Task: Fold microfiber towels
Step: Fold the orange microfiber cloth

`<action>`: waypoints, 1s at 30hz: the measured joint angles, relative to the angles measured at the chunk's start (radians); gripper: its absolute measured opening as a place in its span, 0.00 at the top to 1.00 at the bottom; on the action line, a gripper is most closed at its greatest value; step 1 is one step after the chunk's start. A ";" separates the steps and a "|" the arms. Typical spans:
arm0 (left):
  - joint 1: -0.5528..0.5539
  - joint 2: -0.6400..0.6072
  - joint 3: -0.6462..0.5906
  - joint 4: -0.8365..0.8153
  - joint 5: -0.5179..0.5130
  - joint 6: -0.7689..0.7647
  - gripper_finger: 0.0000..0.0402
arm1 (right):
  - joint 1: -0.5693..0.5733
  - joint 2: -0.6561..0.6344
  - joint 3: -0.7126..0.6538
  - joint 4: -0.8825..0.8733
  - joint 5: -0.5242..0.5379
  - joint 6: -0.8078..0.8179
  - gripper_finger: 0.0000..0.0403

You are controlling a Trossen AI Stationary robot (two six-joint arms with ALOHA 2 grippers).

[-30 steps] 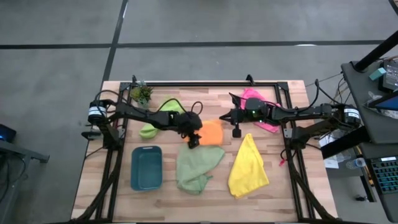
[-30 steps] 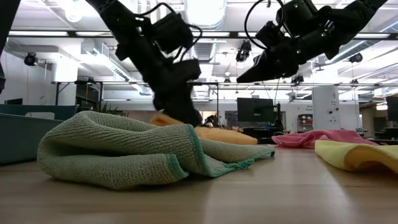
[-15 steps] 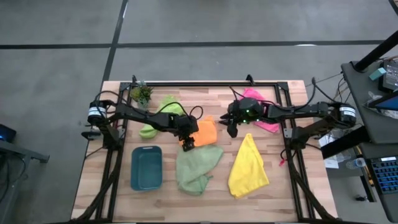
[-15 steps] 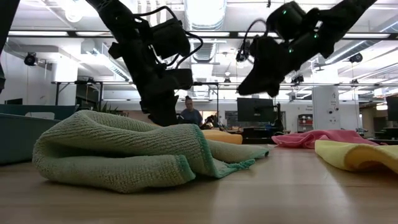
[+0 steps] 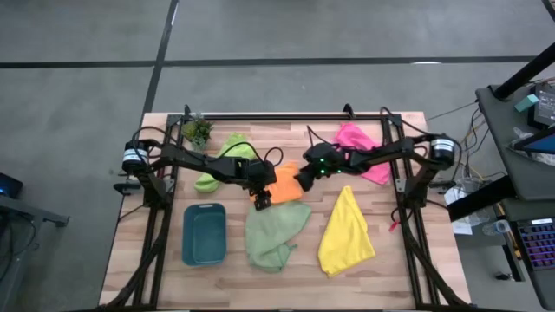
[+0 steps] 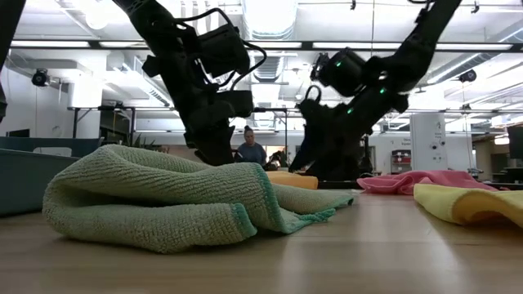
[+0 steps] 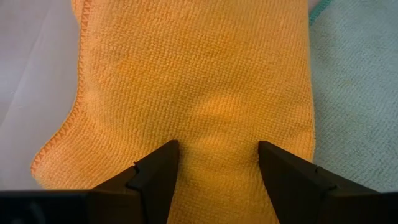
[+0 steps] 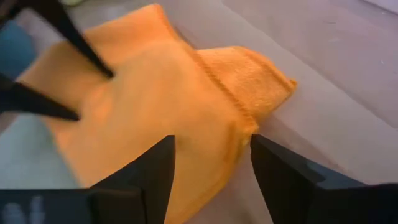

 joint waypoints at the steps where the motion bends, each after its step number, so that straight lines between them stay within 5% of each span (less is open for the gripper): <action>1: 0.000 0.000 0.000 0.000 0.000 0.000 0.48 | 0.000 0.014 0.008 0.000 0.005 0.001 0.51; 9: 0.000 0.000 -0.001 0.003 -0.005 0.000 0.48 | 0.003 0.046 0.043 -0.003 -0.023 -0.005 0.59; 17: 0.001 0.000 0.001 0.003 -0.031 0.034 0.48 | 0.039 0.021 0.045 0.000 -0.025 -0.097 0.95; 30: -0.001 -0.184 0.003 -0.003 -0.101 0.088 0.48 | 0.129 -0.187 0.048 -0.009 0.003 -0.228 0.98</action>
